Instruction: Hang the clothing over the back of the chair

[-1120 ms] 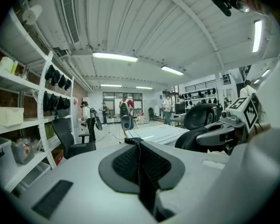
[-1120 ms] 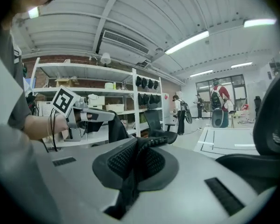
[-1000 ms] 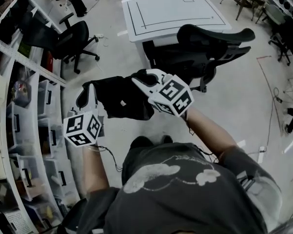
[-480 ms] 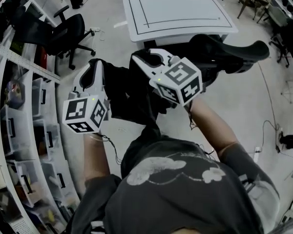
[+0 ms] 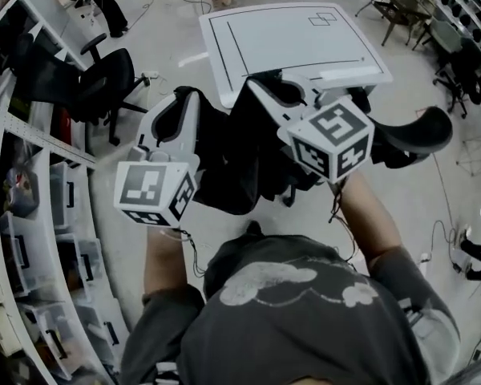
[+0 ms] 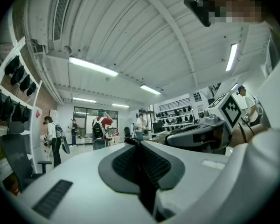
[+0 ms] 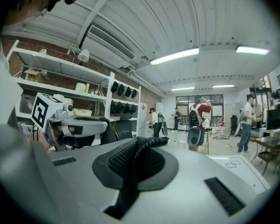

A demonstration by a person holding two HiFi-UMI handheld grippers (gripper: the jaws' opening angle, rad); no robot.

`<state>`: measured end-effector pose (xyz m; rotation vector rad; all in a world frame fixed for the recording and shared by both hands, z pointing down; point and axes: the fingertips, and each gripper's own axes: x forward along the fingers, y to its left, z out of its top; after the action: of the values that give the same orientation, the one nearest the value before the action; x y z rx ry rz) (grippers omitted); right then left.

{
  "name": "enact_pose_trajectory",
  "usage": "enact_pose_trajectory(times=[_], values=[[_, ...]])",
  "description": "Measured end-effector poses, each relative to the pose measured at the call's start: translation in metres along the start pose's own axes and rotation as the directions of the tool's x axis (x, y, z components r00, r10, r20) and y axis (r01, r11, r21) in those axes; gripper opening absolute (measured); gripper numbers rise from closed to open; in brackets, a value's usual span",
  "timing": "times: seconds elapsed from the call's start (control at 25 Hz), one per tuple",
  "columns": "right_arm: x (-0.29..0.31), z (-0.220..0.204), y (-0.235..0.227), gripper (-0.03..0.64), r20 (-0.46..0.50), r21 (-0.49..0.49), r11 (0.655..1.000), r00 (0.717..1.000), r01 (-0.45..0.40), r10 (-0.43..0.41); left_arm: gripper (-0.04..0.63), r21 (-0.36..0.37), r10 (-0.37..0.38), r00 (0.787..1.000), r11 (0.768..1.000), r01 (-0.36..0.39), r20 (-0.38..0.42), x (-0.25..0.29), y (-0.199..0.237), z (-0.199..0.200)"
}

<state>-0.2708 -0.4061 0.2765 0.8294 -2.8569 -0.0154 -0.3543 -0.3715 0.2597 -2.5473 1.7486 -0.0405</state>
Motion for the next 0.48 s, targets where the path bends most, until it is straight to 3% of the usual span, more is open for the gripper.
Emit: enact_pose_trajectory(times=[0.28,0.48], values=[[-0.014,0.032,-0.08,-0.008,0.042,-0.009,0.984,0.984,0.175,-0.175,0.005,0.02,-0.098,0.992,0.995,0.096,0.082,0.061,0.001,0.035],[-0.057,0.034,-0.131,-0.008,0.027,0.09,0.952,0.955,0.293,-0.296,0.005,0.031,-0.166,0.983,0.986,0.164,0.075,0.098,-0.021,0.043]])
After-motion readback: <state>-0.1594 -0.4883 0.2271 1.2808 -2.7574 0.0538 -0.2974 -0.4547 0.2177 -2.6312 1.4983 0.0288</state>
